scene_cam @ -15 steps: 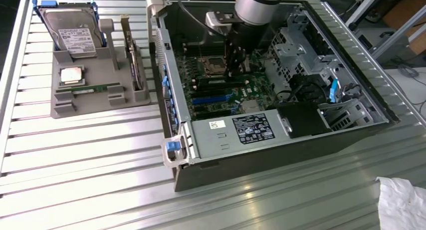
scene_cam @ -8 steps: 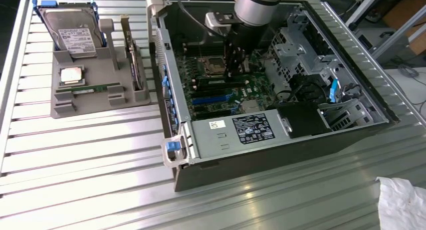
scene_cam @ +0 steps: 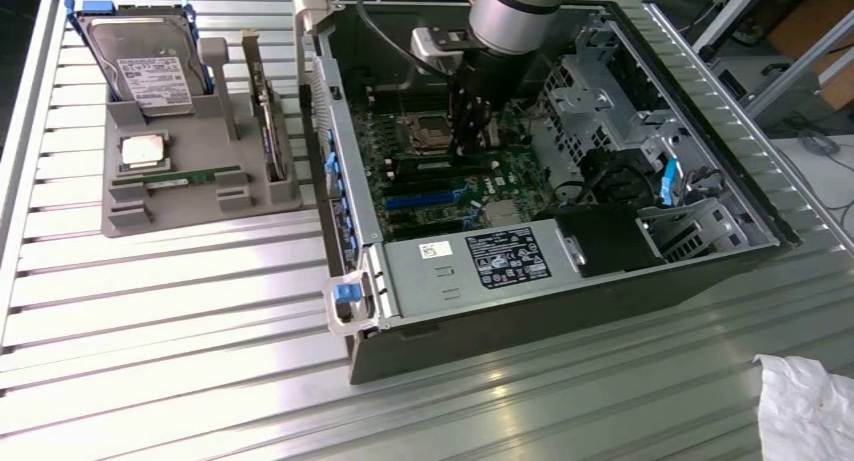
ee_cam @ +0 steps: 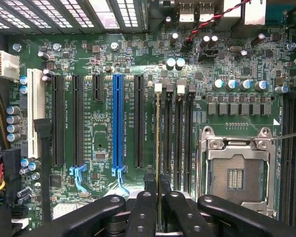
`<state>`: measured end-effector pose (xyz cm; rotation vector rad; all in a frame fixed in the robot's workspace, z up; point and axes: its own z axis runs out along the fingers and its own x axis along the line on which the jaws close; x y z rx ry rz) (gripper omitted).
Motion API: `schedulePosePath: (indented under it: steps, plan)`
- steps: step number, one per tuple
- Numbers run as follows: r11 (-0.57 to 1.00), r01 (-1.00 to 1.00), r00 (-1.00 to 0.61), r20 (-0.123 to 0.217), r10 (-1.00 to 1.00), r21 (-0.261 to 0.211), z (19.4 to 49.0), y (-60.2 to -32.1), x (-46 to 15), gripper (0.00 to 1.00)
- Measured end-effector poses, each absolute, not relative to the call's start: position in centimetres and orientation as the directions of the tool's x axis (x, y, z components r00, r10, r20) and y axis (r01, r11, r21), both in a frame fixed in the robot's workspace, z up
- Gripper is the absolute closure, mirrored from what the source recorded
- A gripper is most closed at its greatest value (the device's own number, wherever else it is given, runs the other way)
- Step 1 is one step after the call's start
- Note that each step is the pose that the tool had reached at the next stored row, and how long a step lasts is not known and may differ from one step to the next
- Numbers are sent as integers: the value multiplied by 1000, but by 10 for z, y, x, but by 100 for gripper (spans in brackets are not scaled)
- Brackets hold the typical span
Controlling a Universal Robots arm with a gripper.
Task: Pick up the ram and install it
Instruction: 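Insert the ram into the slot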
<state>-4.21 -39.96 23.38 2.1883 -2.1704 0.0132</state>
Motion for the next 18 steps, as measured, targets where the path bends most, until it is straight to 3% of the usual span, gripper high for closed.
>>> schedulePosePath:
  steps: [8,11,15,16,18]
  plan:
    - [-7,-999,9,48,-999,37,229,-400,-42,87]
    - [-7,-999,9,48,-999,37,229,-400,-42,73]
    - [-7,-999,9,53,-999,37,241,-400,-42,73]
    - [-7,-999,9,56,-998,37,246,-400,-42,75]
    - [-7,-999,9,60,-998,37,251,-399,-42,88]
